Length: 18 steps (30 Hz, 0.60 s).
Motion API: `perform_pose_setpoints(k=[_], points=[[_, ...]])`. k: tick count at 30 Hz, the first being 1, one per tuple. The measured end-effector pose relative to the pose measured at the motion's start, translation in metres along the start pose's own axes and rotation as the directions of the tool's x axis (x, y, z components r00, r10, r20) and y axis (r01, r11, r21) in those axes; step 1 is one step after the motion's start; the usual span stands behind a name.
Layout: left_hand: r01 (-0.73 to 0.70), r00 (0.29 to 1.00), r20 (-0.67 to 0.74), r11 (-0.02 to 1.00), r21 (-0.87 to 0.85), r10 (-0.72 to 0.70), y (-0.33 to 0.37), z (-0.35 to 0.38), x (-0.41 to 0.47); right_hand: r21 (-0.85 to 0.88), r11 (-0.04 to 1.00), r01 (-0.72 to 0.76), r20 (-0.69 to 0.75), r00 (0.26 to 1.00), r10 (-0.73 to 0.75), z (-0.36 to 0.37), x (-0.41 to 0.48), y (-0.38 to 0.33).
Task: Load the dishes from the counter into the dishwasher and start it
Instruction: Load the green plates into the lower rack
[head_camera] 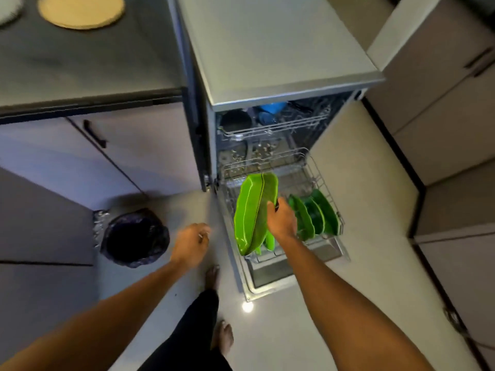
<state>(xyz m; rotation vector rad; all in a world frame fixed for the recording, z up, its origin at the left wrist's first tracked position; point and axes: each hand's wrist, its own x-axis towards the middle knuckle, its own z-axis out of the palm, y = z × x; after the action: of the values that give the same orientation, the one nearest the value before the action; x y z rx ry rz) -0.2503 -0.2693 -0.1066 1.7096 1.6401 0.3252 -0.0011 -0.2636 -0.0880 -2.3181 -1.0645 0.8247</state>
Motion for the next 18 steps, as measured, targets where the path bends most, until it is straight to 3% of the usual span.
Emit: perform_pose_setpoints(k=[6, 12, 18], points=[[-0.011, 0.982, 0.19, 0.999, 0.045, 0.003, 0.02, 0.071, 0.048, -0.111, 0.977, -0.183, -0.024, 0.983, 0.181, -0.003, 0.026, 0.058], [0.002, 0.926, 0.378, 0.997, 0.072, -0.029, 0.036, 0.104, 0.068, 0.063, 0.913, -0.404, 0.012, 0.915, 0.404, -0.002, 0.047, 0.096], [0.032, 0.88, 0.467, 0.991, 0.127, -0.088, 0.054, 0.138, 0.082, 0.156, 0.891, -0.427, -0.03, 0.899, 0.436, -0.019, 0.078, 0.146]])
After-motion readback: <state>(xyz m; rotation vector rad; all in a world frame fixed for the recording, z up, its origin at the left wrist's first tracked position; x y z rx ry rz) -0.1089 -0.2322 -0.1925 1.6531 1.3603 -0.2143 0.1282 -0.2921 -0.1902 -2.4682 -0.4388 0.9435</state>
